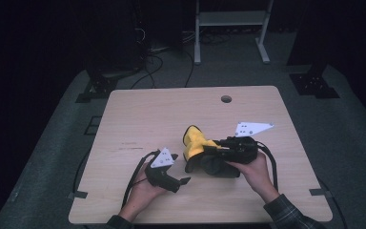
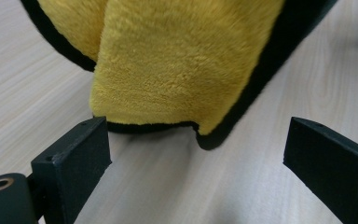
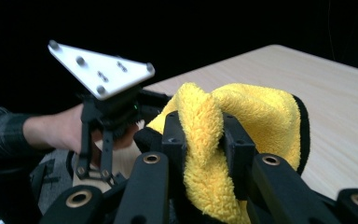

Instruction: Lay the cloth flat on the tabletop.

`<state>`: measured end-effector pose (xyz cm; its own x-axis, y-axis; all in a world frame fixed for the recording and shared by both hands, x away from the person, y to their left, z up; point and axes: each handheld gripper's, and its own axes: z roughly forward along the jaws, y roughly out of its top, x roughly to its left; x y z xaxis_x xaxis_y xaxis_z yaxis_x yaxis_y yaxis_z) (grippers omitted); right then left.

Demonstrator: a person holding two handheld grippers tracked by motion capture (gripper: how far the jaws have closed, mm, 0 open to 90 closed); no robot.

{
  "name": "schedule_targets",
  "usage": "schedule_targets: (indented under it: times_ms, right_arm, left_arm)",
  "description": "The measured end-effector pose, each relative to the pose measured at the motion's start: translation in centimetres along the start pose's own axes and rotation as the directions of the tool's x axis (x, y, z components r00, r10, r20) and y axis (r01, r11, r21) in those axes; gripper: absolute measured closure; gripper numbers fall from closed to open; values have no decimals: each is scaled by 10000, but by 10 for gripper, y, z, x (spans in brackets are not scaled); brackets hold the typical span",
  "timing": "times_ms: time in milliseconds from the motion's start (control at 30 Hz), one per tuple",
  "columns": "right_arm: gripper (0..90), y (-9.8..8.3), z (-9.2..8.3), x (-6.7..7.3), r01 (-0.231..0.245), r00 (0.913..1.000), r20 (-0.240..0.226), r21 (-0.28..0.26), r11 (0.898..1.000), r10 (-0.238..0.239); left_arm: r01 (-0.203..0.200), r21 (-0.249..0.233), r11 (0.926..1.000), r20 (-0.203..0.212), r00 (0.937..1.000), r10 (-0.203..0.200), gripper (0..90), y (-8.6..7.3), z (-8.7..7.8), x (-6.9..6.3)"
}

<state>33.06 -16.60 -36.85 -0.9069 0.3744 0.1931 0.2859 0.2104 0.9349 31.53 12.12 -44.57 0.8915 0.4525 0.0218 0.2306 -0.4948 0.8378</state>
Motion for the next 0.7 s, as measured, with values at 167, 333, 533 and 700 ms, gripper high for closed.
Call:
schedule_targets:
  times_ms: [167,333,533,700]
  right_arm:
    - [741,9,1,3,153,9999,47,-196,9997,-152]
    - [741,12,0,3,130,9999,79,-281,9995,-128]
    - [741,11,-5,1,74,9997,252,-383,9992,-64]
    - [741,9,-10,-3,-63,9991,409,-410,9991,80]
  left_arm:
    - [-176,-45,9998,-233,9996,175,134,1,1,2]
    - [-279,-242,9993,-193,9994,274,265,4,2,3]
    - [-460,-229,9987,-45,9989,459,615,9,5,2]
    - [-140,-236,9996,236,9996,146,807,10,2,6]
